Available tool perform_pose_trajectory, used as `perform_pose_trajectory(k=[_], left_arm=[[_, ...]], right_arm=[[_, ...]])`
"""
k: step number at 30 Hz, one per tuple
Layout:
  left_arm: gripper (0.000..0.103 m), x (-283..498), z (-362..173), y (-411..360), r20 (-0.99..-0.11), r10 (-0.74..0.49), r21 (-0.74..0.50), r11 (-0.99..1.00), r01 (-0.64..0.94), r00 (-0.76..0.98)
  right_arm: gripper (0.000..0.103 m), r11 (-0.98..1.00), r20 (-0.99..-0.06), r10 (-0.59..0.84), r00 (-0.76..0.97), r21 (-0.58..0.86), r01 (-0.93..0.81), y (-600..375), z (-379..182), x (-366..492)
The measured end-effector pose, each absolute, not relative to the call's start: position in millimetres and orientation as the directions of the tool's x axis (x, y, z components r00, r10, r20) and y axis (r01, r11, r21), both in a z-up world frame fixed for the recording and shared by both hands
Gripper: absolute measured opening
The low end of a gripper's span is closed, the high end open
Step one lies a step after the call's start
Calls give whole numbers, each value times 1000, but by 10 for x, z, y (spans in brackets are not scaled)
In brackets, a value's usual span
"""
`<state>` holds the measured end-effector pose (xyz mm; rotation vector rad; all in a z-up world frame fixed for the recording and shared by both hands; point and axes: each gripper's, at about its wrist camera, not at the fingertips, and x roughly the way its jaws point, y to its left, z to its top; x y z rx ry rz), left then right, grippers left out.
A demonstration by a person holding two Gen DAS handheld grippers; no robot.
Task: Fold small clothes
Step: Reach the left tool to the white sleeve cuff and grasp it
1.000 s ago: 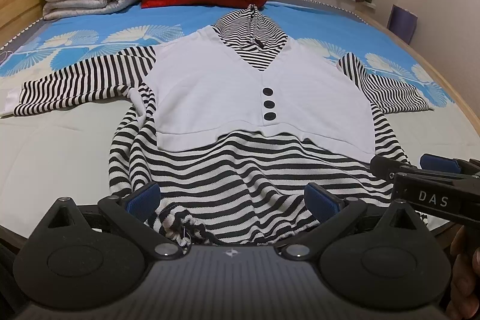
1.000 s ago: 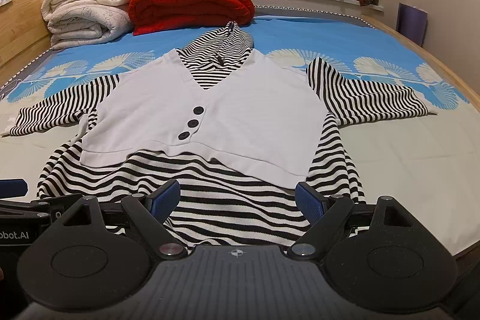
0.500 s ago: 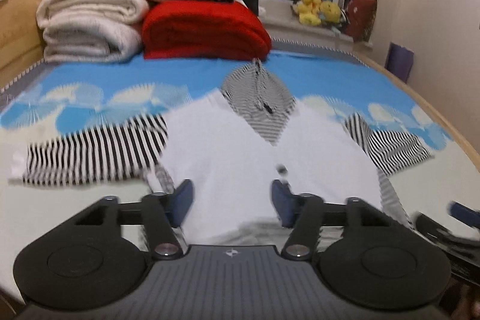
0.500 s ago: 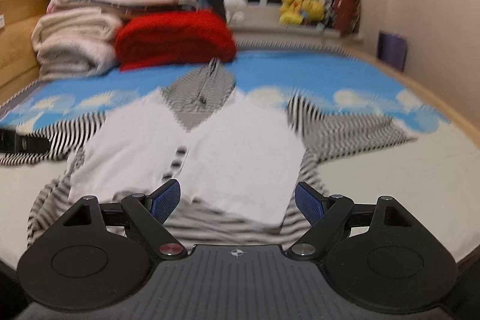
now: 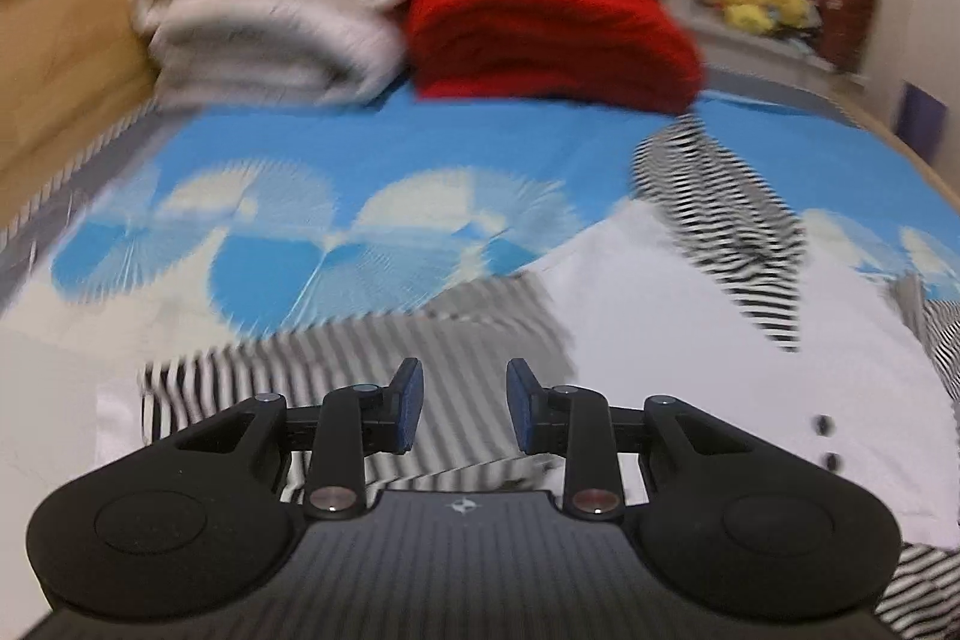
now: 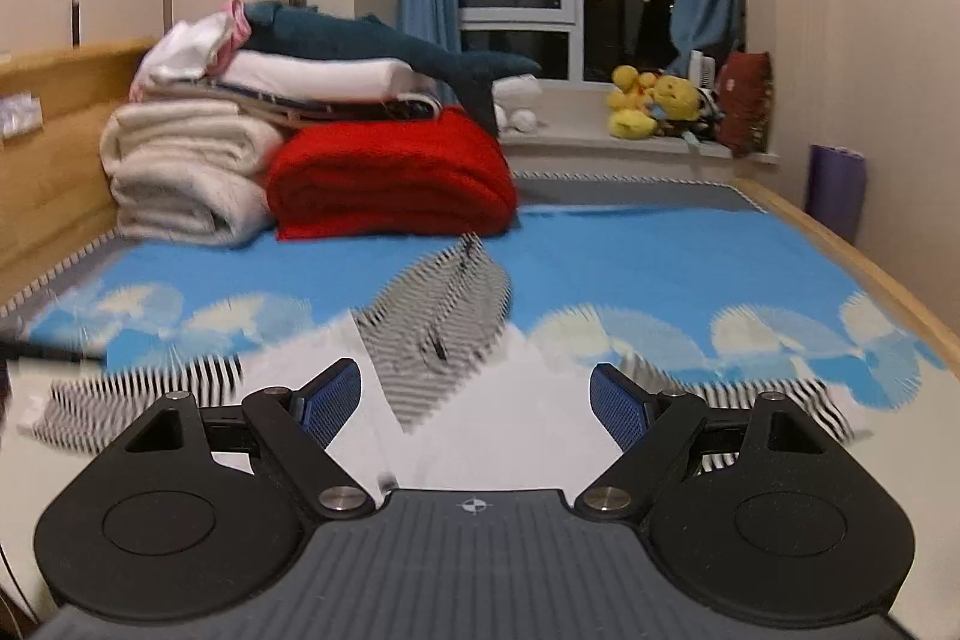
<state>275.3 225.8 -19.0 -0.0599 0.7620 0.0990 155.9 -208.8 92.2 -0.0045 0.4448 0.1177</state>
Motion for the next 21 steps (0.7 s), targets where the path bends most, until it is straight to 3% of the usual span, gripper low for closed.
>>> perform_pose_trajectory(k=[5,8,9,10,13,16,20,21], left_arm=[[34,2923,-555,3090,-792,74,-152,937,-314,606],[34,2931,-701,3555,-823,107,-187,876,-444,558],[34,2916,-758,3688,-836,118,-194,850,-489,536],[34,2900,-819,3824,-850,122,-204,821,-534,513],[37,2868,-1011,4195,-881,103,-249,729,-638,462],[49,2781,-1130,4434,-903,97,-265,641,-720,418],[48,2761,-1185,4517,-904,104,-284,579,-764,415],[35,2774,-1169,4512,-902,129,-269,579,-770,412]], right_arm=[[82,979,-413,202,888,90,-181,-1990,968,2292],[60,977,-393,214,894,104,-188,-1980,812,2521],[48,979,-421,204,884,102,-178,-1966,695,2592],[42,981,-462,194,865,108,-162,-1950,590,2646],[41,966,-522,254,814,182,-185,-1938,418,2803],[41,963,-521,265,812,190,-192,-1968,392,2902],[41,964,-550,246,798,223,-143,-2151,337,2958],[41,966,-563,237,792,225,-129,-2214,277,2979]])
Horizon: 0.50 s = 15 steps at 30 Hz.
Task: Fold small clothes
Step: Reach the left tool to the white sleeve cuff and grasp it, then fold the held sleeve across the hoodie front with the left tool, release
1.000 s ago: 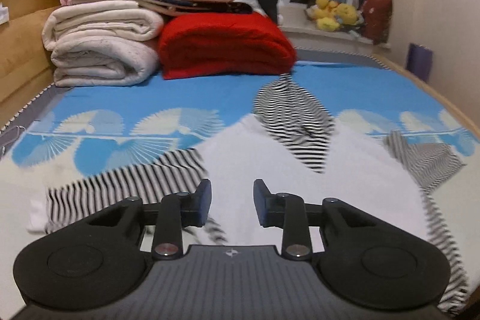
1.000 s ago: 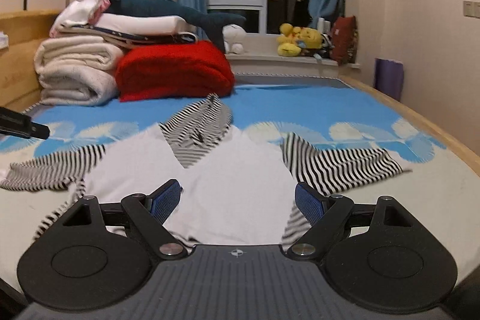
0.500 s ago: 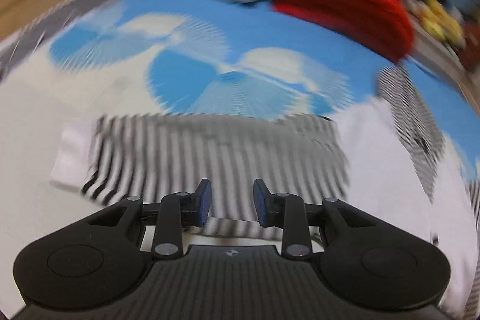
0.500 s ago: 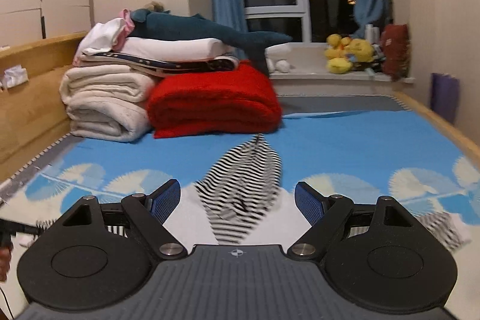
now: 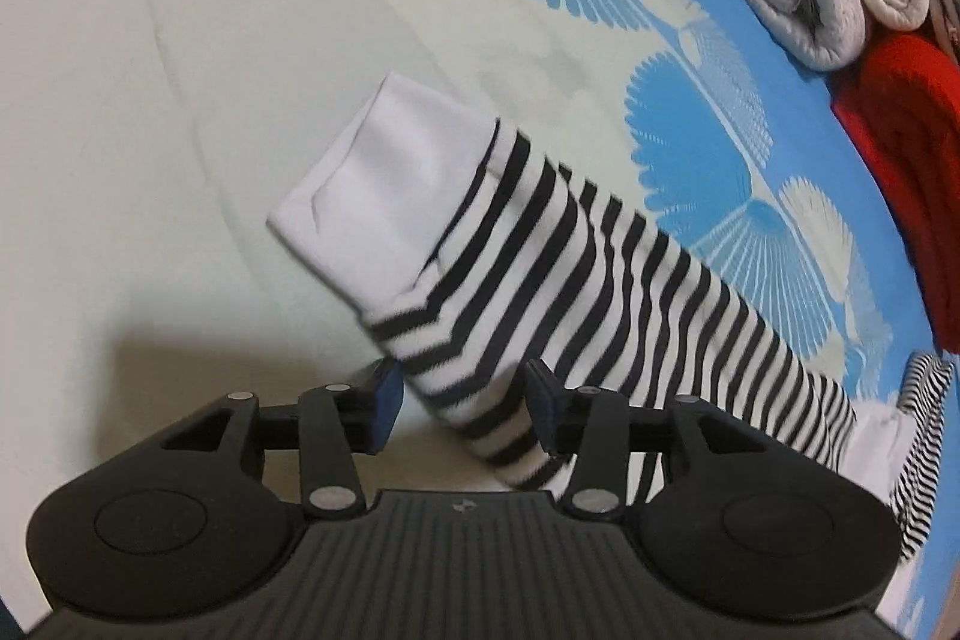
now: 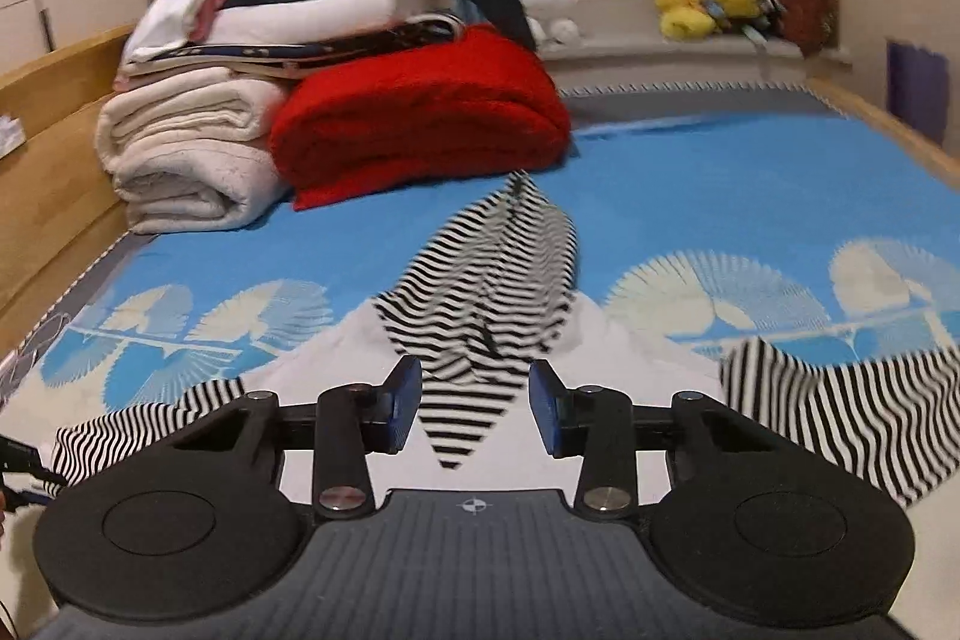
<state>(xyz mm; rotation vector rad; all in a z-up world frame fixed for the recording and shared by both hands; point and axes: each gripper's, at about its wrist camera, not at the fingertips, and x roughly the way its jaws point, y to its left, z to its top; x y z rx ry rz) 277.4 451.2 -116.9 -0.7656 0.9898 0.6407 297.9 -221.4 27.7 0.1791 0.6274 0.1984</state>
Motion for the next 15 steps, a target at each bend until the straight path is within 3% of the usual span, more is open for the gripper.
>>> perform_pose_trajectory(k=[1,2,5,8,9,10,11,15], left_arm=[[10,2786,-1143,4483,-903,158,-246,573,-782,400],[6,2805,-1109,4447,-903,192,-217,567,-795,384],[5,2981,-811,4120,-858,319,-134,618,-774,403],[4,3176,-304,3486,-759,337,-154,739,-656,557],[4,3230,-122,3191,-722,303,-181,785,-593,622],[4,3273,23,2910,-691,259,-205,825,-526,675],[4,3296,158,2615,-661,208,-227,860,-456,721],[5,3275,549,1340,-567,-120,-331,939,-92,815]], right_arm=[[41,965,-570,231,788,235,-113,-2266,260,2994],[41,966,-577,219,787,241,-93,-2321,244,3003],[41,971,-592,182,785,235,-48,-2484,220,3036],[41,970,-614,158,773,244,-5,-2625,171,3041],[34,970,-620,150,770,243,6,-2661,152,3042],[11,969,-624,149,767,245,11,-2690,131,3037],[3,969,-629,147,763,245,16,-2713,104,3032],[3,963,-652,135,746,265,57,-2830,59,3081]])
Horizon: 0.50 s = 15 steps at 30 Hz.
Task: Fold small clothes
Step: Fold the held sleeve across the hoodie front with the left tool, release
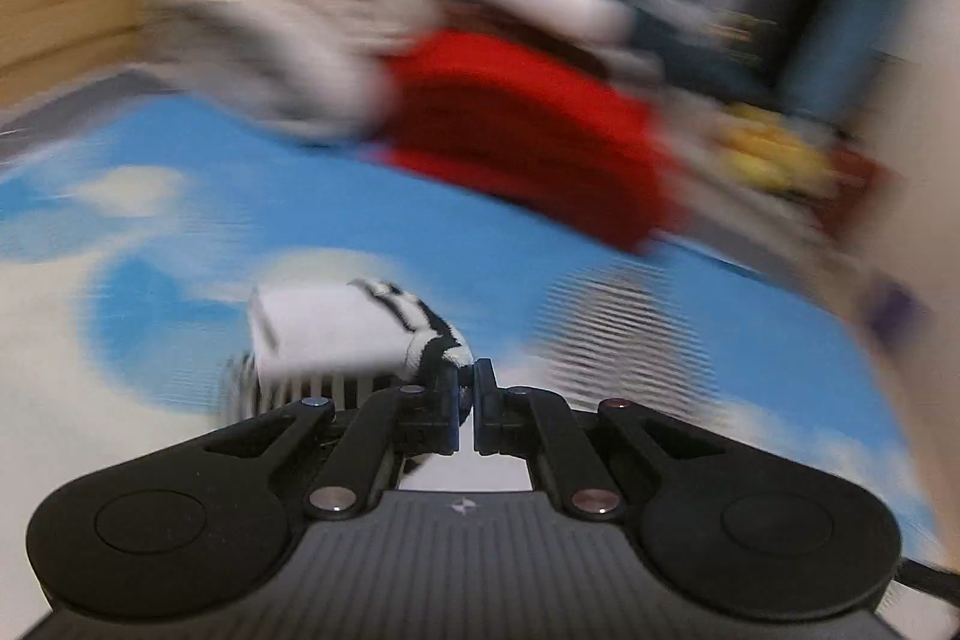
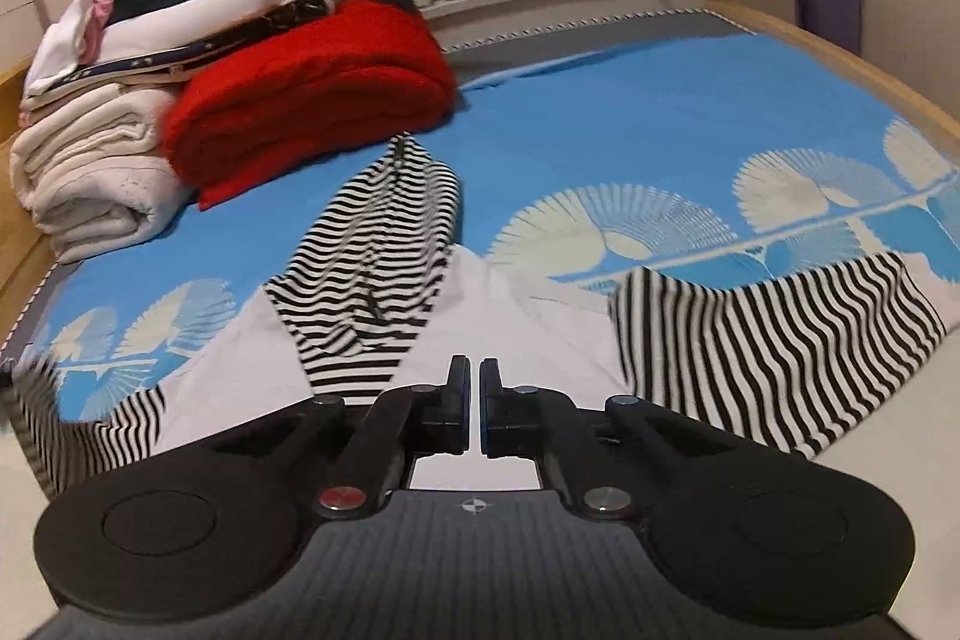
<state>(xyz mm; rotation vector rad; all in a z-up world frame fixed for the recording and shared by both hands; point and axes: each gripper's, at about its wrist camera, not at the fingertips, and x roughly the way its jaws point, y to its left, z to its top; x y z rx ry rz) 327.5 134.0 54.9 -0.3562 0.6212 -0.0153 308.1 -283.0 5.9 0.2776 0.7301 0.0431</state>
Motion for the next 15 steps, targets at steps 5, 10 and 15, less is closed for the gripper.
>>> perform_pose_trajectory(k=[5,10,15], left_arm=[[20,3254,541,415,-602,-478,-419,871,257,640],[23,3440,357,633,-687,-334,-382,922,71,645],[23,3761,76,1108,-818,-125,-264,949,-174,562]], right_arm=[[7,932,-692,144,708,336,138,-2997,-51,3208],[21,905,-721,148,677,374,201,-3084,-165,3331],[22,868,-766,187,615,422,261,-3066,-457,3519]])
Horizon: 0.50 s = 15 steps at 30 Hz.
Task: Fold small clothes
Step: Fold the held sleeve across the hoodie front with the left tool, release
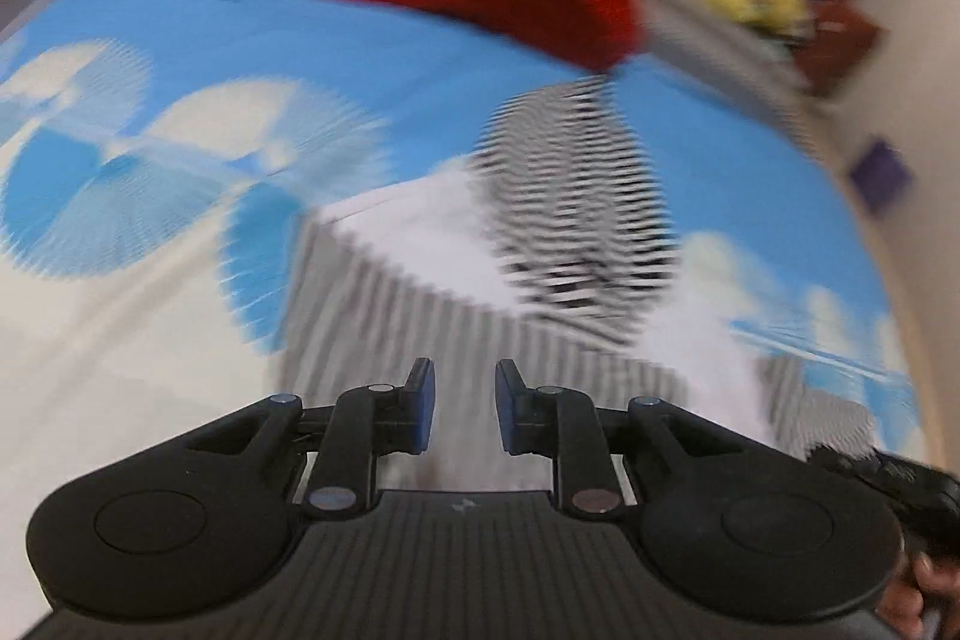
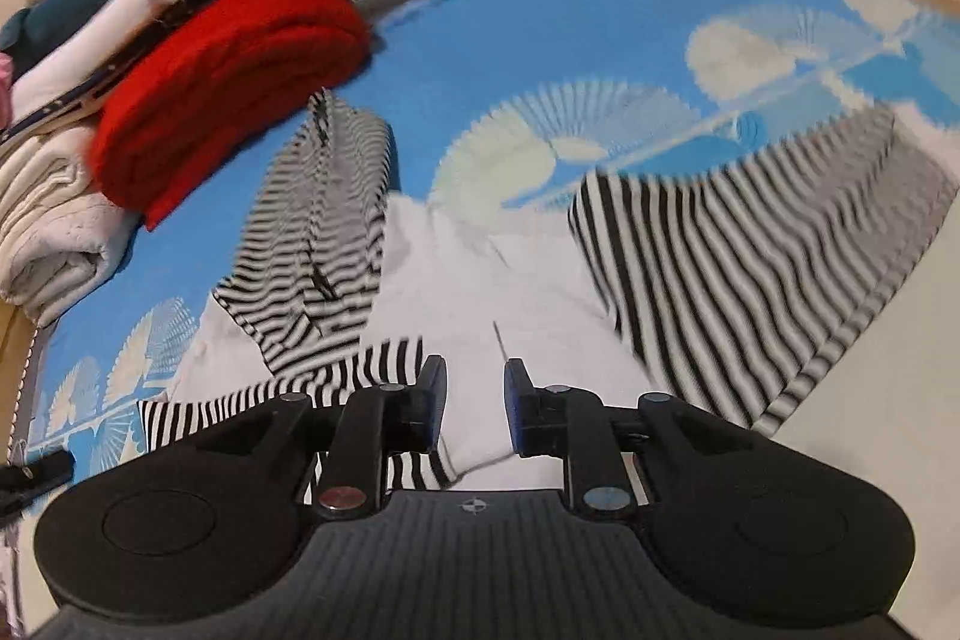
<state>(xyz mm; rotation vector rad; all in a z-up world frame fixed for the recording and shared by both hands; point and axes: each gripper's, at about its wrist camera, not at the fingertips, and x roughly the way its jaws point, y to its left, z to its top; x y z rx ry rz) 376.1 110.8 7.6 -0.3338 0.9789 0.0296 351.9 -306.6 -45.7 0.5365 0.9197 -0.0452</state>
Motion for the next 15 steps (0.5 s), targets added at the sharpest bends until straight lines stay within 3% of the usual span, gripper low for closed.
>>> perform_pose_trajectory(k=[4,12,14,15], left_arm=[[23,3863,-33,1422,-845,-98,-276,922,-271,526],[23,3885,-125,1400,-853,-97,-242,944,-224,514],[23,3916,-171,1412,-859,-82,-221,949,-222,505],[23,3927,-199,1430,-863,-74,-212,951,-225,500]], right_arm=[[23,794,-820,248,516,477,376,-3027,-885,3697],[23,716,-872,218,438,448,535,-2984,-1464,3943],[10,744,-852,217,477,460,484,-2922,-1383,3978],[9,748,-837,213,504,472,467,-2923,-1313,3981]])
